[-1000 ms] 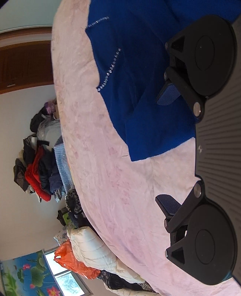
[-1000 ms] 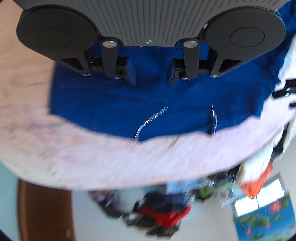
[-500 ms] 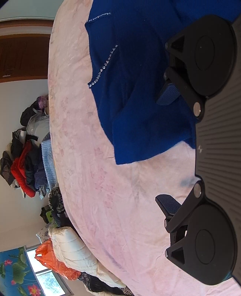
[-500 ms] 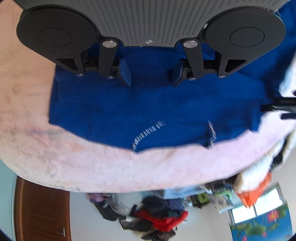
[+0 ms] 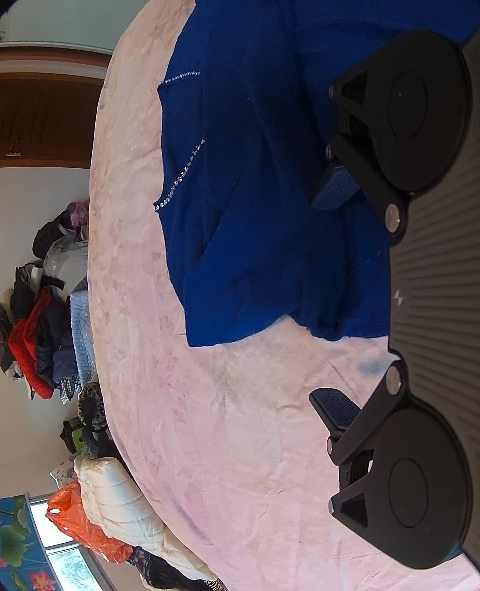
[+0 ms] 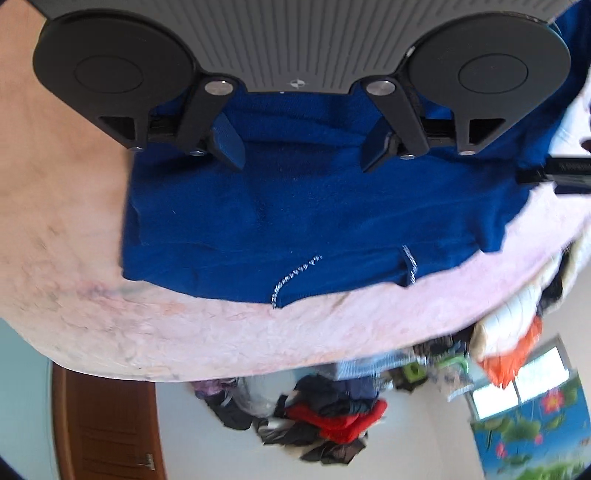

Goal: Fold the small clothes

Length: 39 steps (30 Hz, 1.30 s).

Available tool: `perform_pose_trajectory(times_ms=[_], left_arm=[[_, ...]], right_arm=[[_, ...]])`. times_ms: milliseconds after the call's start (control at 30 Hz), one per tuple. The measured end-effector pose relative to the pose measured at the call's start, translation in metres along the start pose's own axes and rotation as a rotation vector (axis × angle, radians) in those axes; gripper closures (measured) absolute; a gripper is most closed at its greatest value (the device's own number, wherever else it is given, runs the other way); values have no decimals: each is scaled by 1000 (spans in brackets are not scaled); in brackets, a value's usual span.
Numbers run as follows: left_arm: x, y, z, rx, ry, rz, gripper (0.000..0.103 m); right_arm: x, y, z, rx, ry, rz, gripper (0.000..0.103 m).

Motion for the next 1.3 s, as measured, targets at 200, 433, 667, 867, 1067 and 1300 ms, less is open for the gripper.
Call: perform_pose_trajectory(times_ms=[200,433,667,867,1067,1300], left_arm=[[-33,16,0,-34,66,6,0],[-73,39,12,-68,132,16,0],[-97,55,15,-83,168,55,0],[-111,69,14,-49,180,90,0],[-124,90,33,-58,233,194,0],[-142,112,69,-126,390,258,0]], right_arm=[[-56,12,-10,37,-8,-27,22],[-134,34,-35,88,-7,-58,16],[-187,64,-48,149,3,-54,13],[-208,84,-43,159,-28,-17,13],[-226,101,-42,196,-91,33,14],[-244,123,-36,197,-193,131,14]])
Point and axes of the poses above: each gripper's, at about its wrist camera, not at the fingertips, and x roughly the way its jaws point, z to its left, y to its underside, the point moved 1 cm from there along x, roughly the way its jaws point, and after that the axes turned 13 degrees about -z, right-handed, at the moved point
